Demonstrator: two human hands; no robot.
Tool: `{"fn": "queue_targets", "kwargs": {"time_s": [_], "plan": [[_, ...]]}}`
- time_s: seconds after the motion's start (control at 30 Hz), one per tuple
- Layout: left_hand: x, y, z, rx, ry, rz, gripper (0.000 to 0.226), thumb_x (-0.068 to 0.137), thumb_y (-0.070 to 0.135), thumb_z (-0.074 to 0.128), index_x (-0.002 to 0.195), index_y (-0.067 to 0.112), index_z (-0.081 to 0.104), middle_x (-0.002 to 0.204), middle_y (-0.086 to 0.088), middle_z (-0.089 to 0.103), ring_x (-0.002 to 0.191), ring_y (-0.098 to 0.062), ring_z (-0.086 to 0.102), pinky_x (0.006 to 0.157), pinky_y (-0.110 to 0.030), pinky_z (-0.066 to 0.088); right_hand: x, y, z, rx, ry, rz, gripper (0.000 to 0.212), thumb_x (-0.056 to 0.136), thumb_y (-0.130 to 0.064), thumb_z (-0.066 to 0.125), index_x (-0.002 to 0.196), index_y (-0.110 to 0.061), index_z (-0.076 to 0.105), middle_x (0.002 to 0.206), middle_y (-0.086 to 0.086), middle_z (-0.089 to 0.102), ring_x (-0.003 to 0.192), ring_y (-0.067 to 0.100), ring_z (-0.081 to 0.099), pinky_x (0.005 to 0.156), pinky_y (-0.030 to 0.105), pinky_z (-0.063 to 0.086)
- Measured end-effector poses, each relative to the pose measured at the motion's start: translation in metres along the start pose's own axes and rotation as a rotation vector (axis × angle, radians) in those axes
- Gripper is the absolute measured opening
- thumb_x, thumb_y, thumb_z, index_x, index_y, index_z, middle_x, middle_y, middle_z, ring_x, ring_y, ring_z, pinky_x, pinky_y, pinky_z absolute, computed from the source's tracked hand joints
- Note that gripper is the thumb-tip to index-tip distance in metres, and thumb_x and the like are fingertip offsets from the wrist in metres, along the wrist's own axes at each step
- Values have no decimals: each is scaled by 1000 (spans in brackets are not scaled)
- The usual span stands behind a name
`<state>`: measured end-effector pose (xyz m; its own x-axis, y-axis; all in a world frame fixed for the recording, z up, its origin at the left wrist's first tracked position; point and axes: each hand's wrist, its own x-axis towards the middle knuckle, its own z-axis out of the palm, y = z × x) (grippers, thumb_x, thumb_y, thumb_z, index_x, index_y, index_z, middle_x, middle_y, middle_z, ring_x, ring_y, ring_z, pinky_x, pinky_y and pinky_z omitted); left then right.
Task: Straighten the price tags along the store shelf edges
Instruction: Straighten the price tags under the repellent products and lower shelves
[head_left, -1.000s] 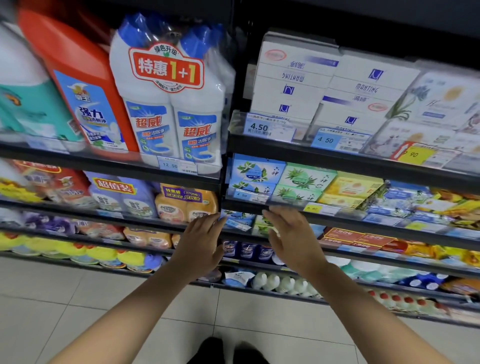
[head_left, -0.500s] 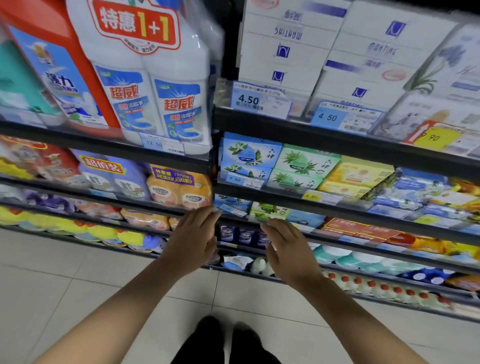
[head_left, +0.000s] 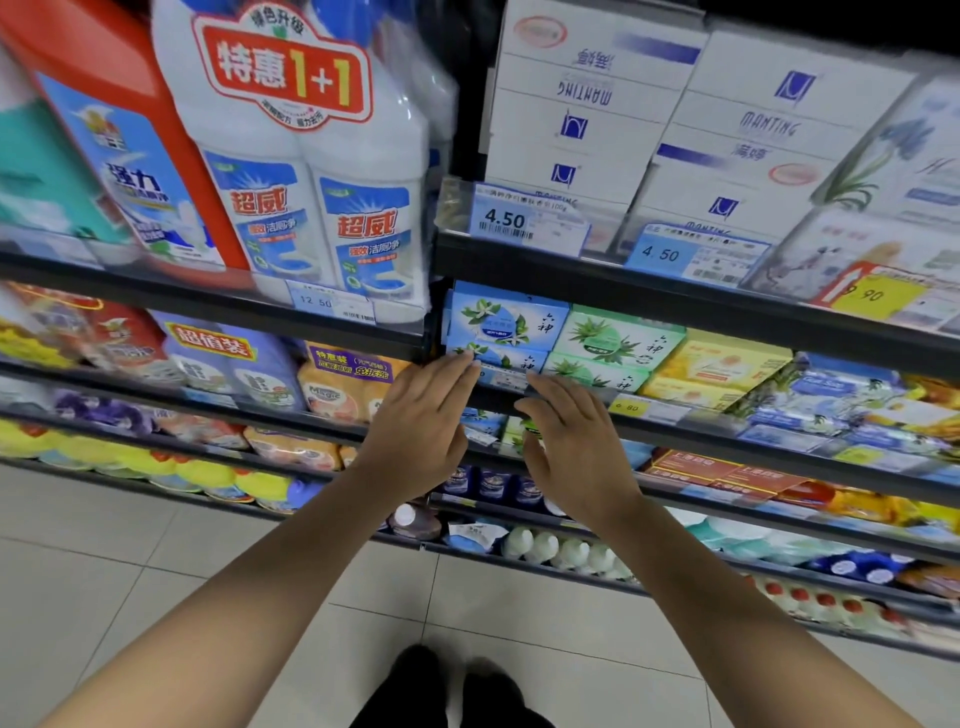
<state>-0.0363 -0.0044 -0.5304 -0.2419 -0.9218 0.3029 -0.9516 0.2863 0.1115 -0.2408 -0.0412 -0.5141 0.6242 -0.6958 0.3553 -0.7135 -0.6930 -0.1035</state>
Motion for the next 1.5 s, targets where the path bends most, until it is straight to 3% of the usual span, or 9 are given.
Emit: {"fn": "queue_targets", "kwargs": {"time_s": [0.2, 0.4, 0.5, 0.6, 0.77, 0.9, 1.0, 1.27, 1.5], "plan": [[-3, -6, 2, 35, -39, 24, 64, 83, 23, 47, 143, 1, 37, 145, -14, 41, 136, -27, 32, 110, -41, 22, 2, 1, 1, -35, -72, 7, 25, 80, -16, 61, 104, -10, 63, 132, 14, 52, 126, 31, 44, 107, 45, 30], [-7, -2, 0, -37, 9, 3, 62, 83, 22, 53, 140, 0, 41, 143, -15, 43, 135, -27, 34, 111, -41, 26, -3, -1, -3, 12, -40, 13, 36, 78, -15, 63, 113, -10, 62, 130, 12, 54, 124, 29, 45, 107, 41, 29], [-27, -3, 1, -96, -15, -37, 58, 85, 24, 48, 138, 2, 44, 141, -14, 45, 130, -28, 40, 107, -43, 33, -17, -1, -2, 76, -23, 38, 36, 80, -15, 55, 114, -8, 61, 123, 12, 58, 117, 29, 50, 102, 42, 38], [-51, -7, 9, -99, -77, -64, 57, 83, 26, 50, 136, 4, 46, 137, -13, 49, 125, -29, 46, 103, -45, 40, -35, 3, 8, 101, -87, 49, 36, 82, -18, 50, 115, -7, 61, 118, 11, 61, 111, 30, 55, 97, 42, 44], [-75, -8, 24, -111, -123, -142, 64, 75, 18, 71, 133, 3, 49, 134, -12, 51, 125, -29, 47, 100, -46, 44, -56, 7, 35, 145, -199, 121, 43, 77, -9, 64, 120, -5, 59, 115, 12, 63, 106, 32, 58, 91, 44, 49], [-77, -6, 44, -140, -133, -160, 60, 75, 14, 72, 129, 0, 51, 129, -17, 54, 121, -34, 52, 99, -48, 45, -60, 8, 62, 156, -286, 161, 44, 75, -16, 55, 116, -4, 62, 115, 14, 63, 106, 34, 59, 89, 48, 50], [-72, -2, 65, -133, -118, -176, 54, 77, 16, 65, 127, -1, 53, 127, -18, 56, 118, -34, 54, 96, -49, 47, -61, 9, 89, 175, -328, 164, 42, 79, -17, 54, 119, -6, 61, 124, 15, 58, 115, 35, 53, 96, 48, 45], [-69, -7, 130, -76, -49, -171, 65, 69, 18, 76, 128, 1, 53, 130, -14, 54, 123, -29, 46, 106, -44, 31, -55, 13, 147, 149, -216, -32, 22, 73, -5, 69, 95, -3, 65, 136, 22, 46, 123, 38, 48, 98, 46, 43], [-50, -28, 148, -90, -58, -119, 57, 83, 27, 47, 134, 3, 48, 133, -16, 50, 120, -33, 46, 103, -48, 35, -45, 16, 174, 205, -132, -38, 19, 75, -2, 66, 94, -2, 64, 135, 25, 45, 128, 40, 40, 103, 44, 37]]}}
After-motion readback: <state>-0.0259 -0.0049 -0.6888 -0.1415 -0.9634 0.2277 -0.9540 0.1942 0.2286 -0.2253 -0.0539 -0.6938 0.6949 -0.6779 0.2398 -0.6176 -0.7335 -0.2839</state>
